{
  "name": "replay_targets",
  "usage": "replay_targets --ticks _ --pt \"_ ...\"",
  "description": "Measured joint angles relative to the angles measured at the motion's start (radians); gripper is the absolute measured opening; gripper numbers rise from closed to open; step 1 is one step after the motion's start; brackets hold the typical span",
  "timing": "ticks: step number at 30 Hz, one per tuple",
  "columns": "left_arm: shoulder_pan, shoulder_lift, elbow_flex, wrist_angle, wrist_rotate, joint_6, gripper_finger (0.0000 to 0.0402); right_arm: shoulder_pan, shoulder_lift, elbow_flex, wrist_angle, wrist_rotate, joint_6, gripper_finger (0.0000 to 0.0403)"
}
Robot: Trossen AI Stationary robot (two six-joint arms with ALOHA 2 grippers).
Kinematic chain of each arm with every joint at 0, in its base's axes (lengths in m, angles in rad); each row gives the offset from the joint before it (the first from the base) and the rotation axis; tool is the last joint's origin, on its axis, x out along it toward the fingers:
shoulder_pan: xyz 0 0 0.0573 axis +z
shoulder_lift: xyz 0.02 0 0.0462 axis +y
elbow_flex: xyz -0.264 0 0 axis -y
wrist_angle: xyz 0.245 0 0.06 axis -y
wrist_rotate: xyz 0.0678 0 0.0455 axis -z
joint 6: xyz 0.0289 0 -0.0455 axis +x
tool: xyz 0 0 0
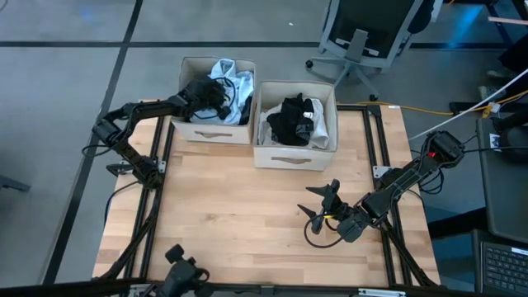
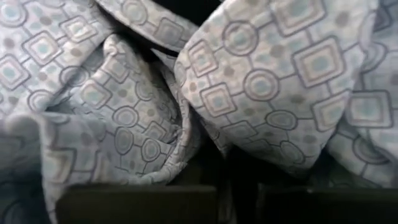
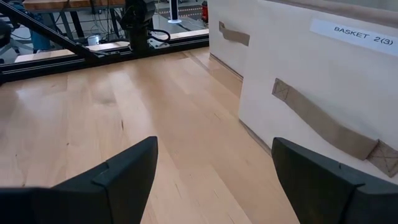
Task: Sort clothes
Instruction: Put the blue polo shirt into the left laundry organizer
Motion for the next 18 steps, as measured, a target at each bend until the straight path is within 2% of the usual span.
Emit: replay_targets --ticks 5,11,18 --pt "0.001 -0.002 0.000 0.009 0.001 -0.032 0.0034 0.000 0.000 0.000 0.000 -0.018 0.000 0.0316" --pt "0.001 -0.011 0.005 0.005 0.000 -0.056 0.0096 0.000 0.000 0.000 0.001 -0.018 0.000 0.0316" --pt "0.000 -0.178 -0.007 -0.059 0.004 -0.076 0.0135 0.000 0.000 0.000 0.001 -0.018 0.000 0.0316"
